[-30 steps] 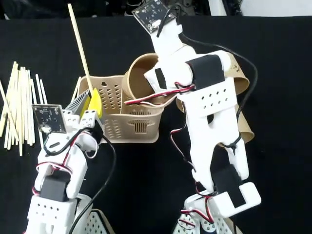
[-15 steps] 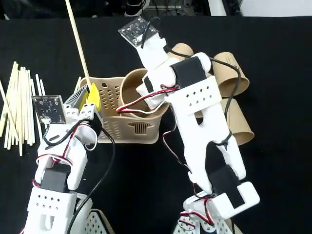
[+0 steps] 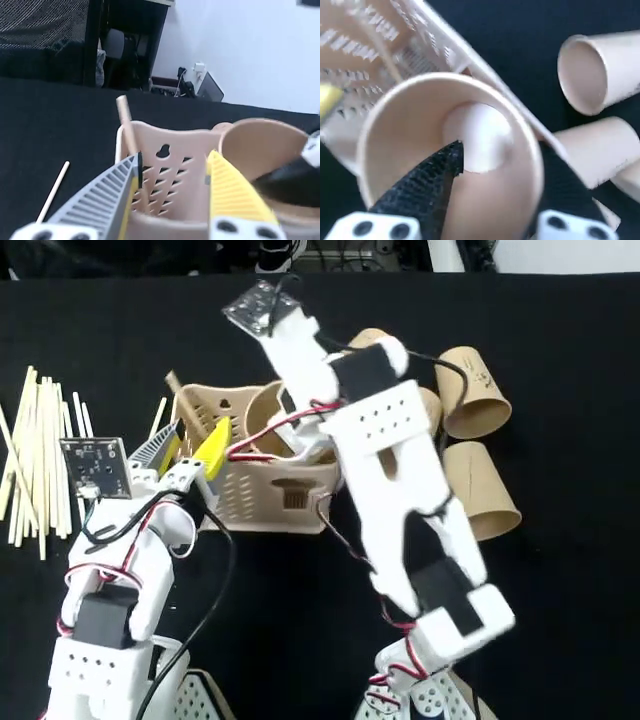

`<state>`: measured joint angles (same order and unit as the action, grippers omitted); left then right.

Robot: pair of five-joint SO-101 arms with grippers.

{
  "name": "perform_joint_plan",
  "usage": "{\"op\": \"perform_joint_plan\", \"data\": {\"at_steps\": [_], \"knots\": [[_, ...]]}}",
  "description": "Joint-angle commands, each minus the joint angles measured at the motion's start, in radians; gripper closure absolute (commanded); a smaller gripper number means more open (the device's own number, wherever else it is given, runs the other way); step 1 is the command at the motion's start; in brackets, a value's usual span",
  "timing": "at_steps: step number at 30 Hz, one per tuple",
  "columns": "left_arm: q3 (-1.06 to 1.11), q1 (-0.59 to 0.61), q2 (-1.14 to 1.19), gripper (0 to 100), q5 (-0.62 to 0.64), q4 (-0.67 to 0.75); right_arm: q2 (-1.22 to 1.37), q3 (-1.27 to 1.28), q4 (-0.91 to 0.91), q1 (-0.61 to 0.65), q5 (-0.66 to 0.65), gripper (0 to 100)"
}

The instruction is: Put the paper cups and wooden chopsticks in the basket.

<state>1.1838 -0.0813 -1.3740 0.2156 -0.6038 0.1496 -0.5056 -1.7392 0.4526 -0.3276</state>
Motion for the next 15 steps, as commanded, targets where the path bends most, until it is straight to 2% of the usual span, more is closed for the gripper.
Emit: {"op": "perform_joint_plan", "data": {"at_steps": [1, 4, 8, 10, 15], "knots": [[-0.041, 0.004, -0.028, 78, 0.015, -0.006, 0.064, -0.145, -0.023, -0.002, 0.000, 66.9], [-0.081, 0.027, -0.083, 78, 0.017, -0.061, 0.058, -0.220, -0.028, -0.002, -0.005, 66.9], [-0.378, 0.101, -0.175, 78, 0.018, -0.328, -0.053, -0.237, -0.028, 0.015, -0.008, 66.9], [-0.496, 0.110, -0.161, 78, 0.018, -0.417, -0.104, -0.208, -0.028, 0.023, -0.008, 66.9], [-0.581, 0.110, -0.018, 78, 0.031, -0.450, -0.147, -0.105, -0.028, 0.020, -0.009, 66.9]]}}
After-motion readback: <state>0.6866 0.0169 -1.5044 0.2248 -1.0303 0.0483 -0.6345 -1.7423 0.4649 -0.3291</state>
